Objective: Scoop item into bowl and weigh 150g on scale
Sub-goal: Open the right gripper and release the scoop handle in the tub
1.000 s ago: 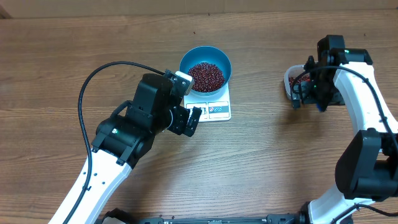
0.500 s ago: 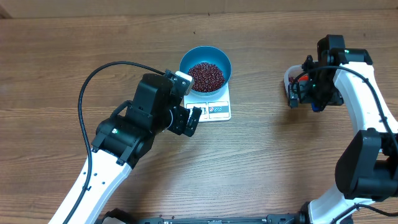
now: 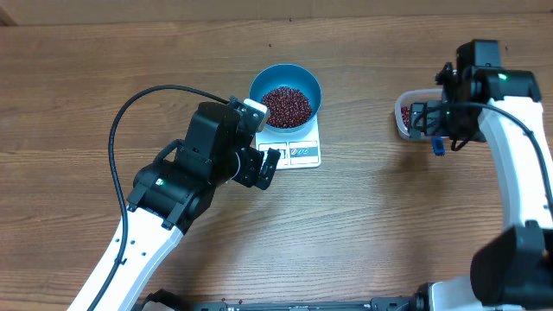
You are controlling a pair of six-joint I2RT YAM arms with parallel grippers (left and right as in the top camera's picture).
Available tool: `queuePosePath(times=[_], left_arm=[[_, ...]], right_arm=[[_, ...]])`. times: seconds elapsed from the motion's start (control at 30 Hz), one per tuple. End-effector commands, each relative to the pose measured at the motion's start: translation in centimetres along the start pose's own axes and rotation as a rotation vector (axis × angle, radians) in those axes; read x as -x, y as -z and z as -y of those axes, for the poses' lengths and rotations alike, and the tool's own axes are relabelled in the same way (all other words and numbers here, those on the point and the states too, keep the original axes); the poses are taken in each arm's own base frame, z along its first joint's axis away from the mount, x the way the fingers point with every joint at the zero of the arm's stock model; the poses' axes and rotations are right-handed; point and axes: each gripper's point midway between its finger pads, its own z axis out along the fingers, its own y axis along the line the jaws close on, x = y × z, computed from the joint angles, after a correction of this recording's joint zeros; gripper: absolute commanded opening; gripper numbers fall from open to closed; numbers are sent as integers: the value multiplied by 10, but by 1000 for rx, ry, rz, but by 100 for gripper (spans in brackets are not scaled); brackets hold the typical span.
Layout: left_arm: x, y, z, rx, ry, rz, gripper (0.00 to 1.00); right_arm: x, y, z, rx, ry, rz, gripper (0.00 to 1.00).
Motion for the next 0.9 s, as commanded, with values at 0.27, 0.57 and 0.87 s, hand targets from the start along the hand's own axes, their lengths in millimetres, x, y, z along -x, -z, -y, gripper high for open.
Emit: queuePosePath(times=[0.27,0.57,0.87], left_arm=[[-4,-4,-1,-4,-17,-11,100],[-4,-4,-1,-4,-17,-11,100],[-4,-4,-1,-4,-17,-11,99]], right_arm=[[3,53,18,-83,-93,144,100],[2,52,17,-75,-93,139,100],[3,52,15,-63,-92,141,100]])
